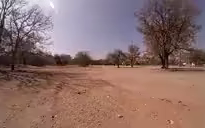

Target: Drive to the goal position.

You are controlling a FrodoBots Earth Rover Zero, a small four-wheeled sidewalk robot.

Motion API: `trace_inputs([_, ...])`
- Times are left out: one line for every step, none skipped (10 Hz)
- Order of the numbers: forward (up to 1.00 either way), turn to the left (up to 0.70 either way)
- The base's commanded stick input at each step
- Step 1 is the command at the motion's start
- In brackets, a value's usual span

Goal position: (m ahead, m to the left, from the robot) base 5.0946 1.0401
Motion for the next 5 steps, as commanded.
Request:
trace_inputs([1.00, 0.03])
trace_inputs([1.00, 0.03])
trace_inputs([1.00, 0.03])
trace_inputs([1.00, 0.03])
trace_inputs([1.00, 0.15])
